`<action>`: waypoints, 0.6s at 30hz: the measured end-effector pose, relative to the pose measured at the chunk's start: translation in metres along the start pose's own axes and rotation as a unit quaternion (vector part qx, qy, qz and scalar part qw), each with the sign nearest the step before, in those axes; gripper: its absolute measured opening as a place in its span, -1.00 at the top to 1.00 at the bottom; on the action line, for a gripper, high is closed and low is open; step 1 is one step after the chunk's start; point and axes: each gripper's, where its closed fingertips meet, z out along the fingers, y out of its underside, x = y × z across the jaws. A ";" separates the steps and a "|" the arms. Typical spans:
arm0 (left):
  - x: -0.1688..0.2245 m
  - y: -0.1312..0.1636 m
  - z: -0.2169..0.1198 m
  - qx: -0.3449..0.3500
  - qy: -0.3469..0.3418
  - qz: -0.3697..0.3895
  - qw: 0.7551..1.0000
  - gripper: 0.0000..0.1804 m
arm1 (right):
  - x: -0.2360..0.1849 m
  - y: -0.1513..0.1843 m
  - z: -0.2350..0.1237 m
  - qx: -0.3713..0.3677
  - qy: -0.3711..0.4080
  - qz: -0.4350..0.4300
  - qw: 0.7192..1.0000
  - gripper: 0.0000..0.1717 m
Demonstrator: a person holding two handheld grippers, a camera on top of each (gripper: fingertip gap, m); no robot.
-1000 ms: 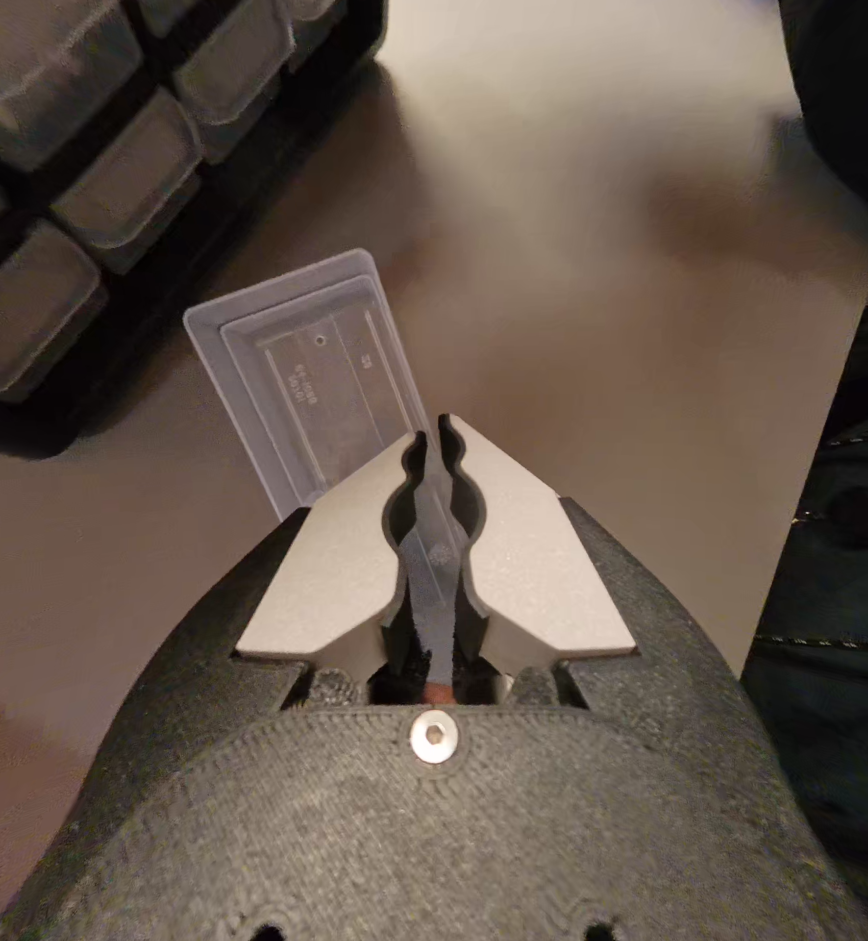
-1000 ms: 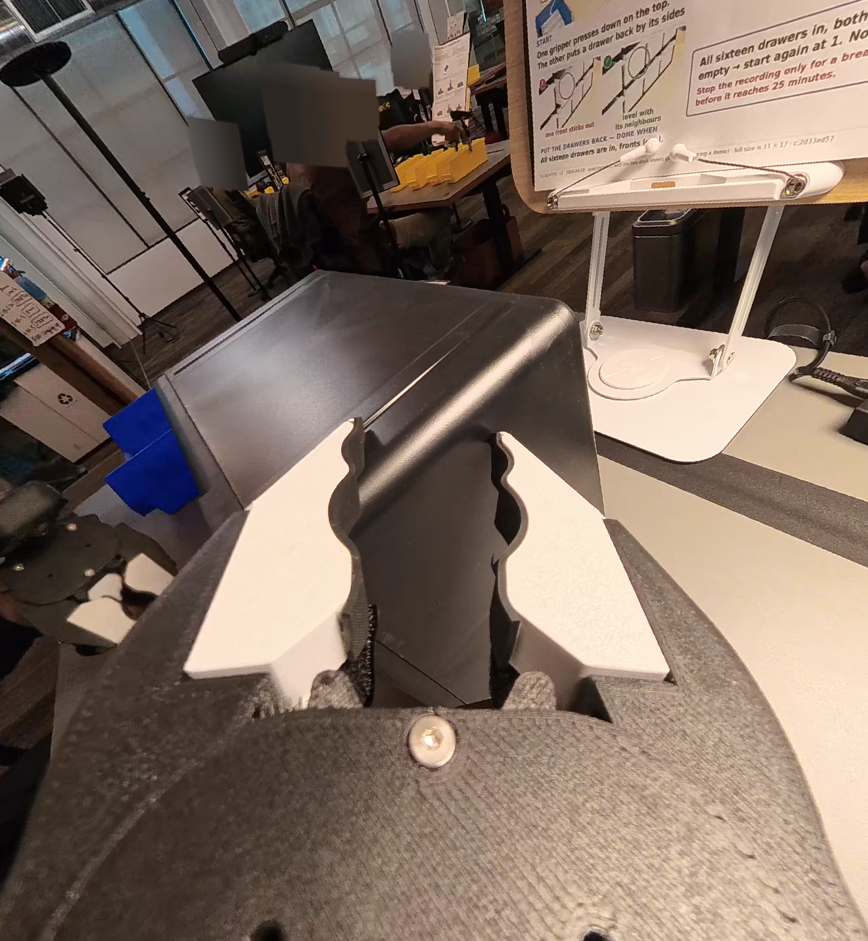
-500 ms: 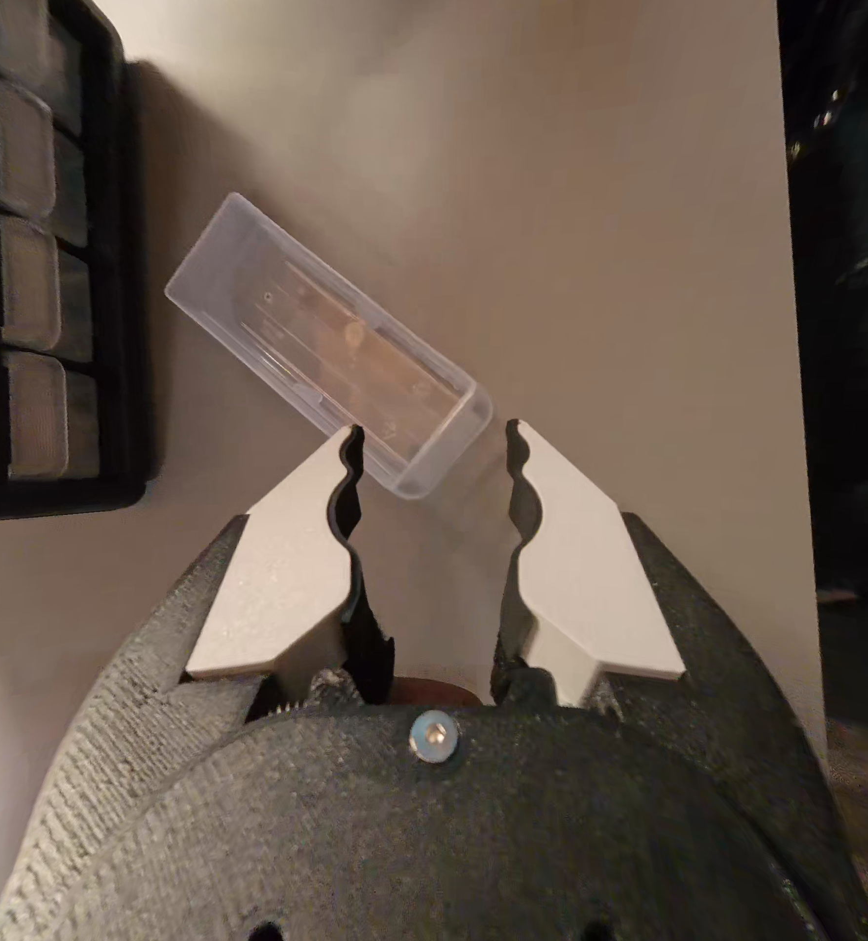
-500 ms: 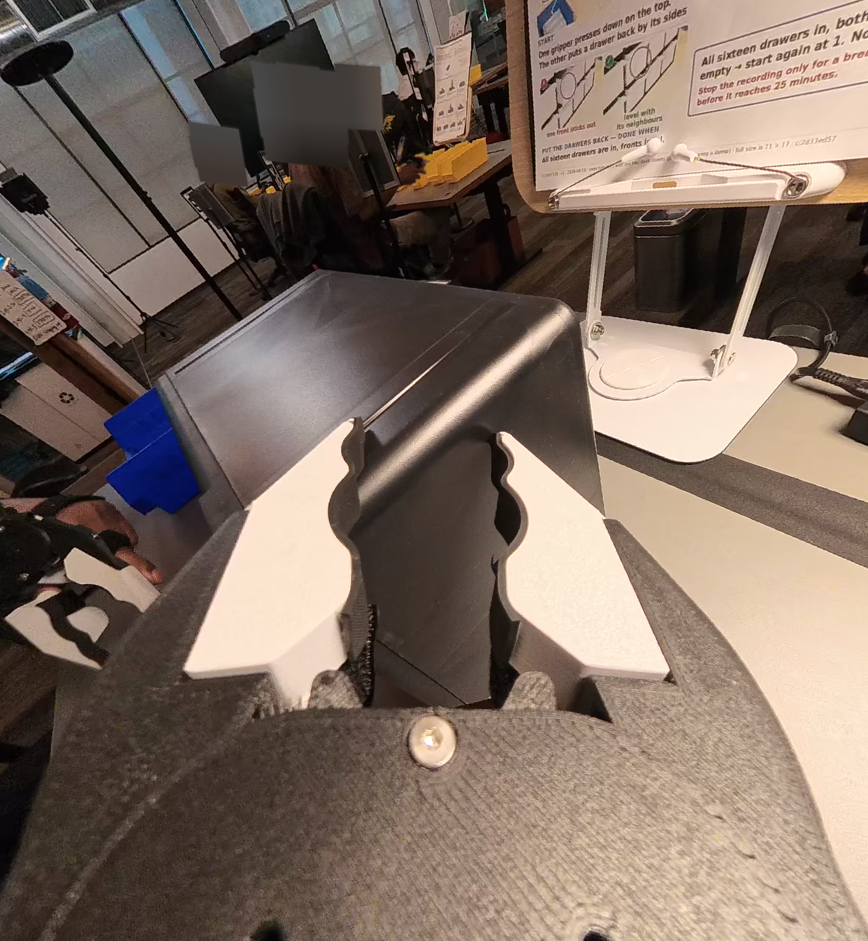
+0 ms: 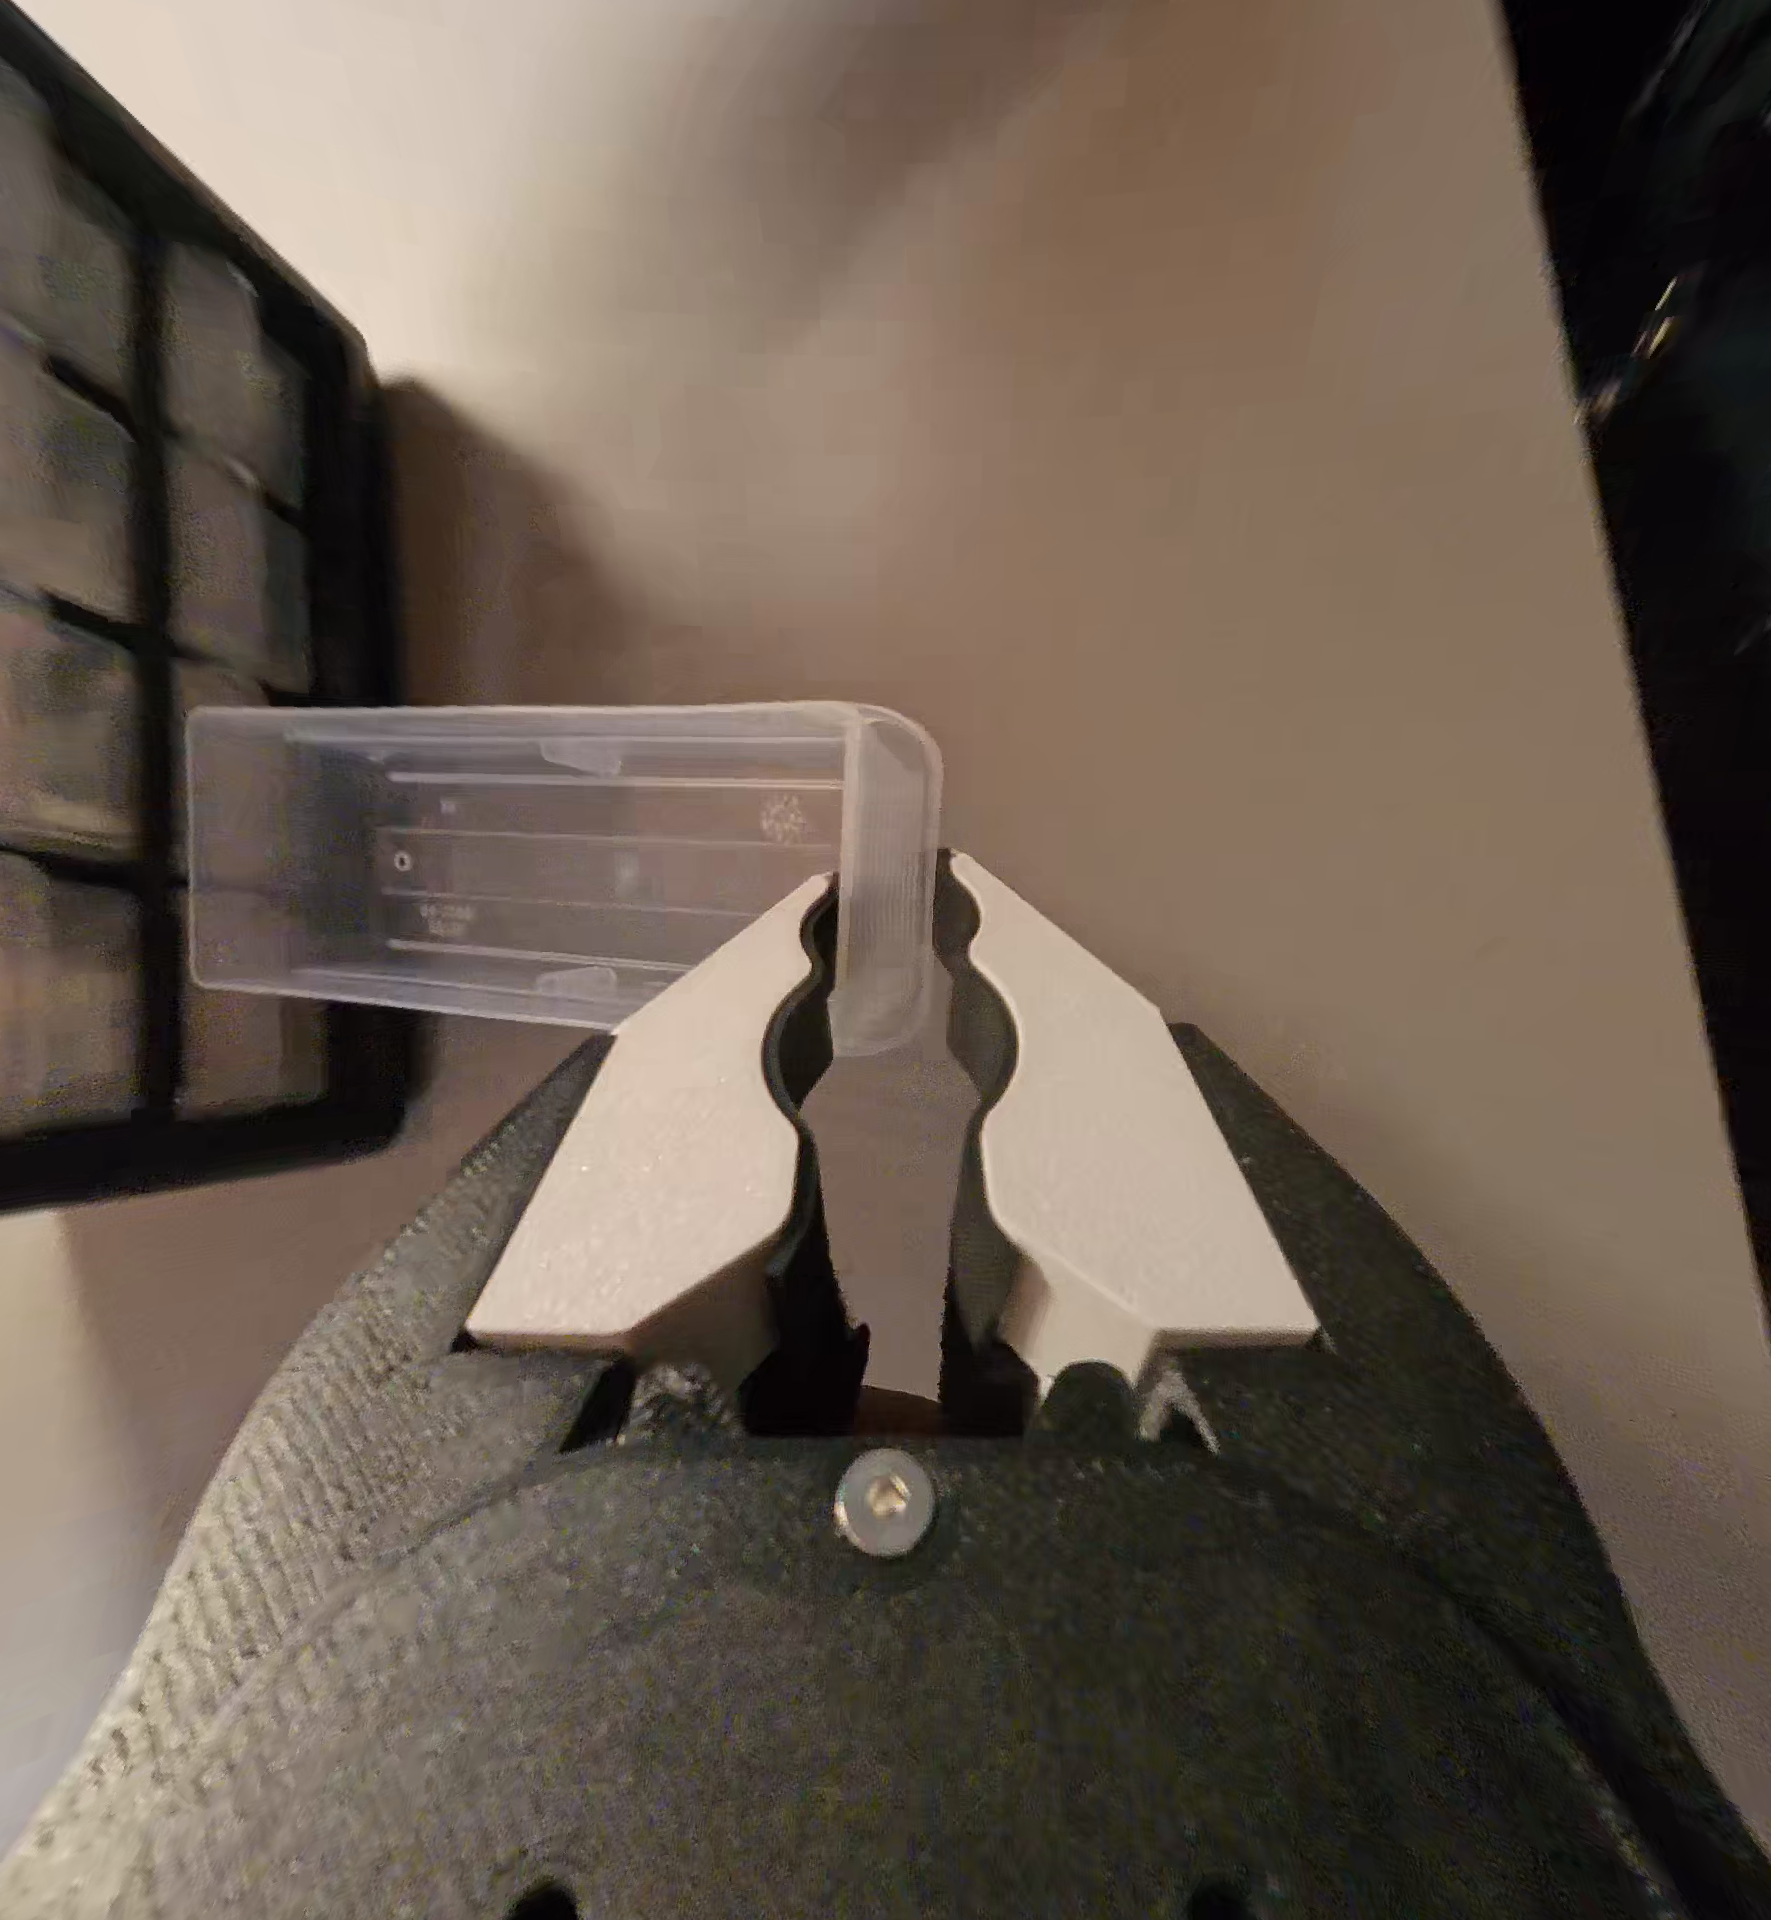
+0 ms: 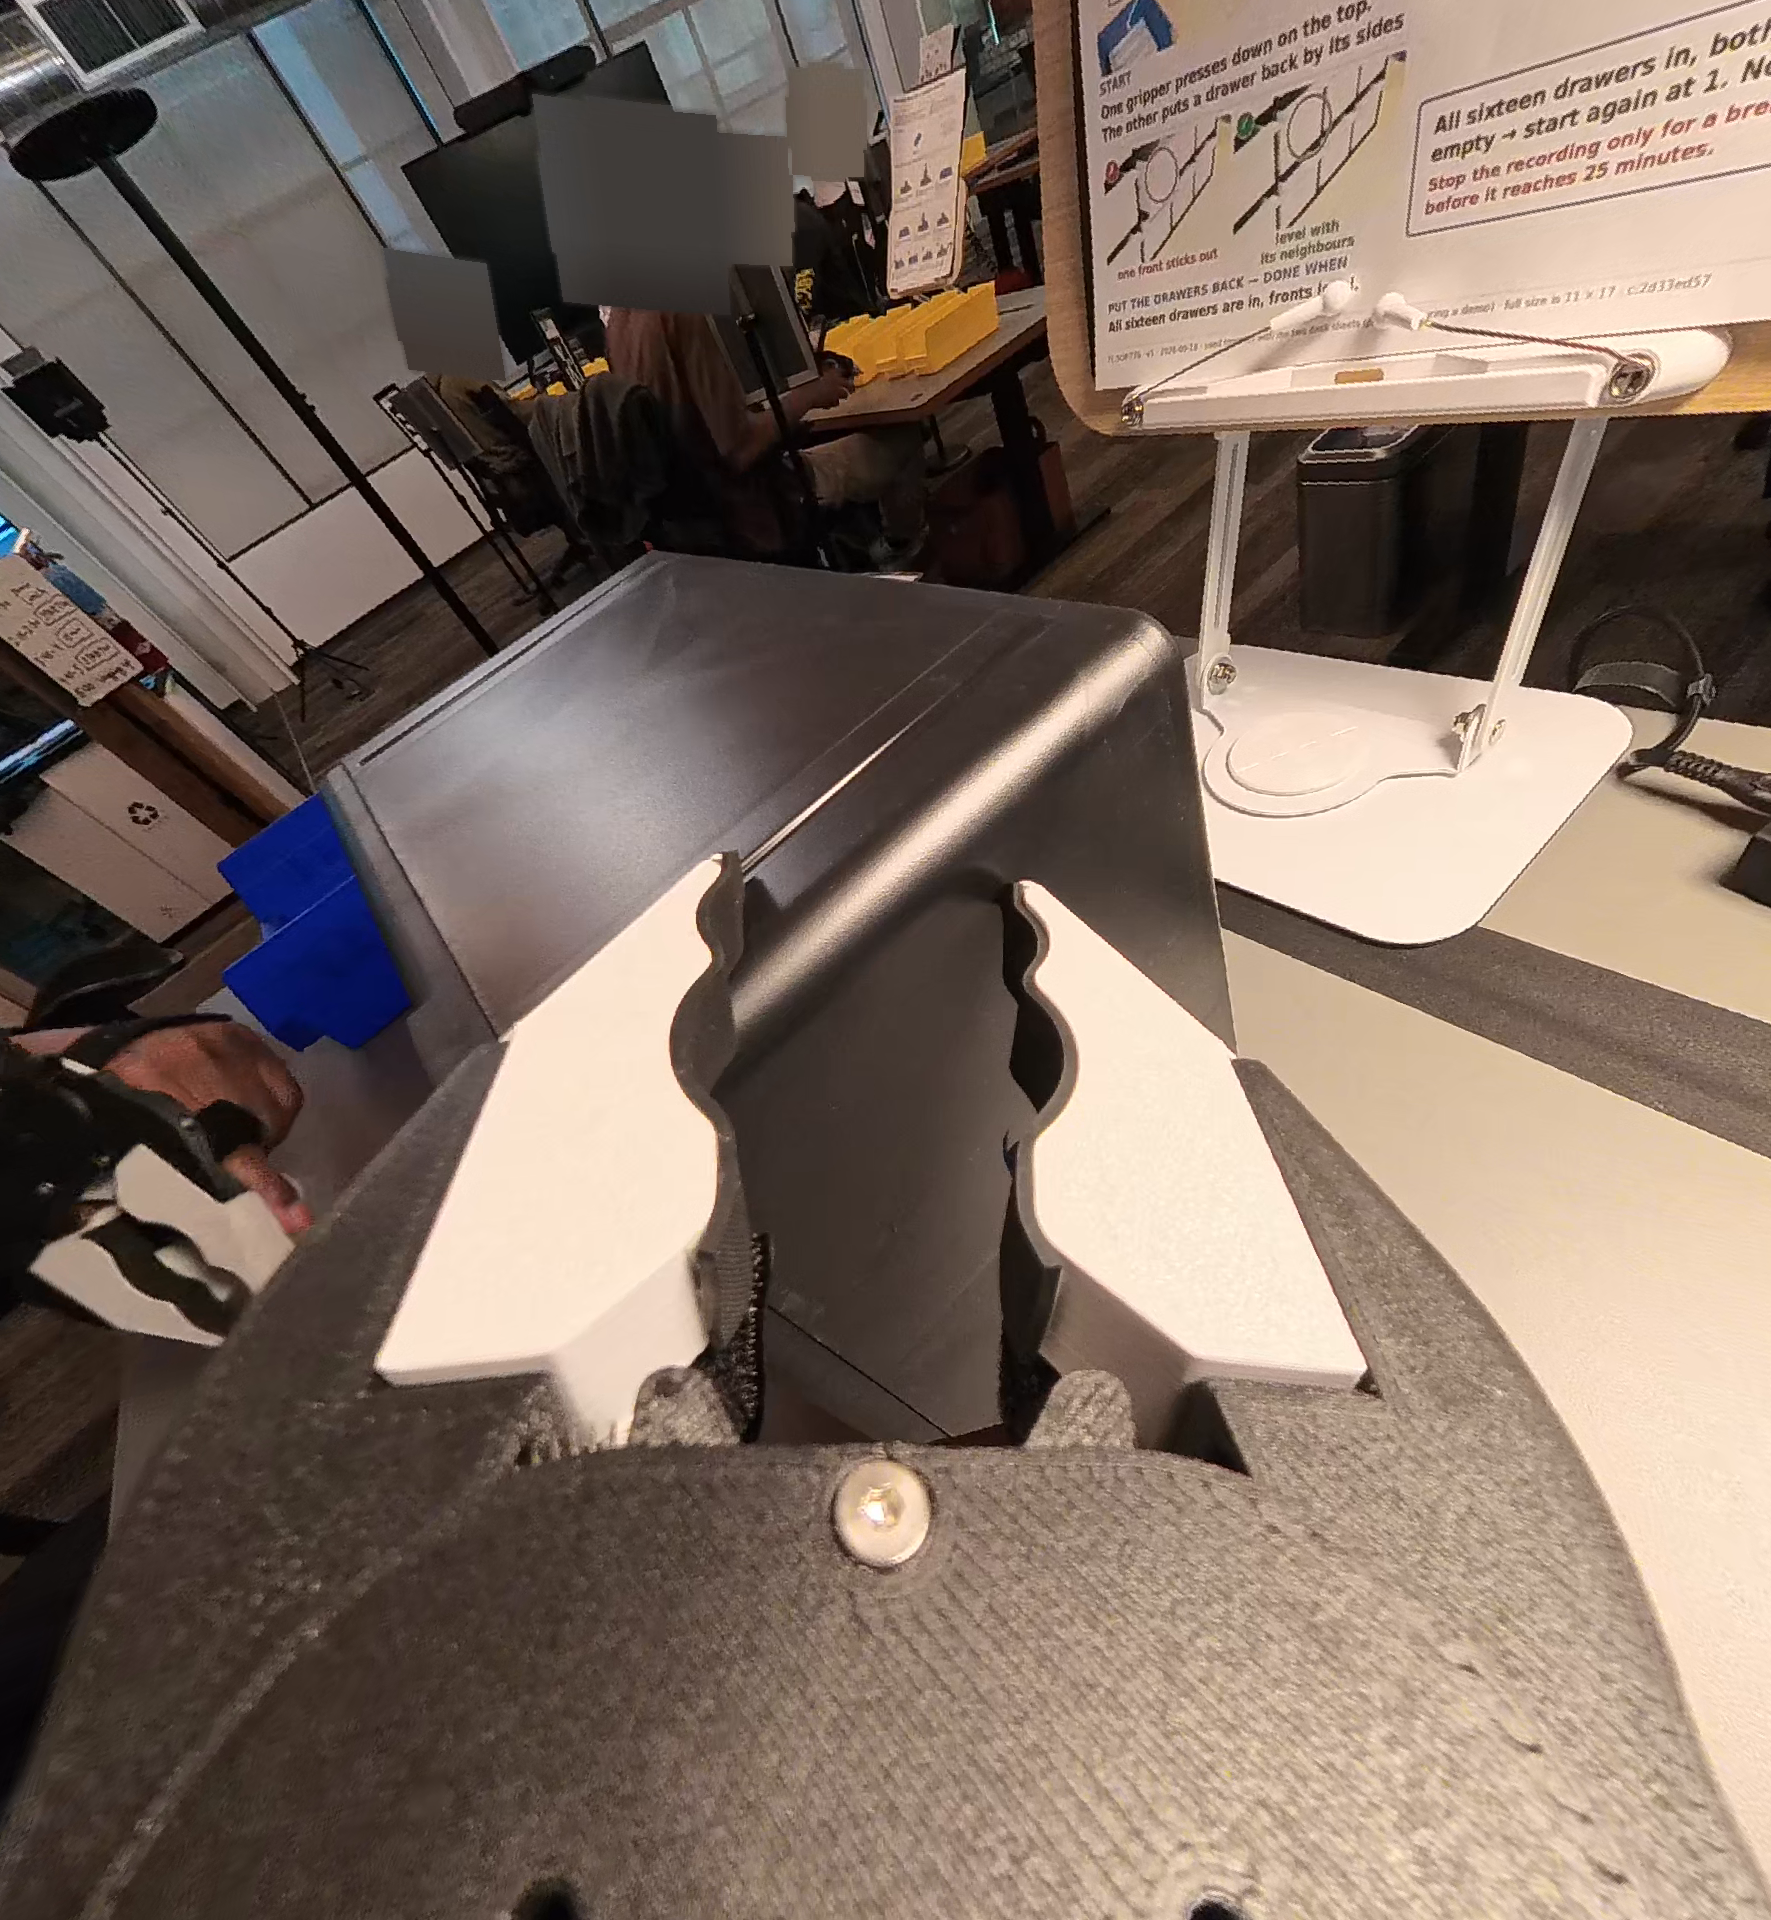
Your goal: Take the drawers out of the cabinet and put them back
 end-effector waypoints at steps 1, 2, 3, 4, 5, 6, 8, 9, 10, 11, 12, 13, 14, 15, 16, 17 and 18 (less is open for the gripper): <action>-0.003 -0.011 -0.007 0.023 -0.001 -0.003 1.000 0.83 | 0.000 0.000 0.000 0.000 0.000 0.000 1.000 0.38; -0.006 -0.022 -0.014 0.039 0.001 -0.009 0.999 0.82 | 0.000 0.000 0.000 0.000 0.000 0.000 1.000 0.38; -0.010 -0.030 -0.020 0.048 0.001 -0.014 0.999 0.82 | 0.000 0.000 0.000 0.000 0.000 0.000 1.000 0.38; -0.015 -0.036 -0.025 0.050 -0.003 -0.016 0.999 0.83 | 0.000 0.000 0.000 0.000 0.001 0.000 1.000 0.38; -0.021 -0.042 -0.029 0.049 -0.007 -0.017 0.999 0.83 | 0.000 0.000 0.000 0.000 0.001 0.000 1.000 0.38; -0.027 -0.047 -0.032 0.045 -0.010 -0.020 0.999 0.83 | 0.000 0.000 0.000 0.000 0.002 -0.001 1.000 0.38; -0.038 -0.057 -0.037 0.041 -0.008 -0.025 0.999 0.83 | 0.000 0.000 0.000 0.000 0.002 -0.001 1.000 0.38; -0.042 -0.063 -0.039 0.041 -0.004 -0.027 0.999 0.83 | 0.000 0.000 0.000 0.000 0.002 0.000 1.000 0.38; -0.046 -0.069 -0.039 0.040 0.000 -0.030 0.999 0.83 | -0.001 0.000 0.000 0.000 0.002 0.000 1.000 0.38; -0.049 -0.073 -0.039 0.037 0.006 -0.034 0.999 0.83 | -0.001 0.000 0.000 0.000 0.002 -0.001 1.000 0.38; -0.051 -0.077 -0.038 0.032 0.012 -0.037 0.999 0.83 | -0.001 0.000 0.000 -0.001 0.002 -0.001 1.000 0.38; -0.054 -0.079 -0.036 0.024 0.016 -0.041 0.999 0.83 | -0.001 0.000 0.000 -0.001 0.003 -0.001 1.000 0.38; -0.057 -0.079 -0.034 0.016 0.017 -0.048 0.999 0.83 | -0.001 0.000 0.000 -0.001 0.002 -0.002 1.000 0.38; -0.061 -0.079 -0.033 0.008 0.019 -0.055 0.998 0.83 | -0.001 0.000 0.000 -0.001 0.002 -0.002 1.000 0.38; -0.063 -0.079 -0.031 0.003 0.023 -0.061 0.998 0.83 | -0.001 0.000 0.000 -0.001 0.002 -0.001 1.000 0.38; -0.065 -0.079 -0.030 0.000 0.029 -0.066 0.997 0.83 | -0.001 0.000 0.000 -0.001 0.001 -0.001 1.000 0.39; -0.066 -0.080 -0.030 -0.001 0.037 -0.071 0.997 0.83 | -0.001 0.000 0.000 -0.001 0.001 -0.001 1.000 0.39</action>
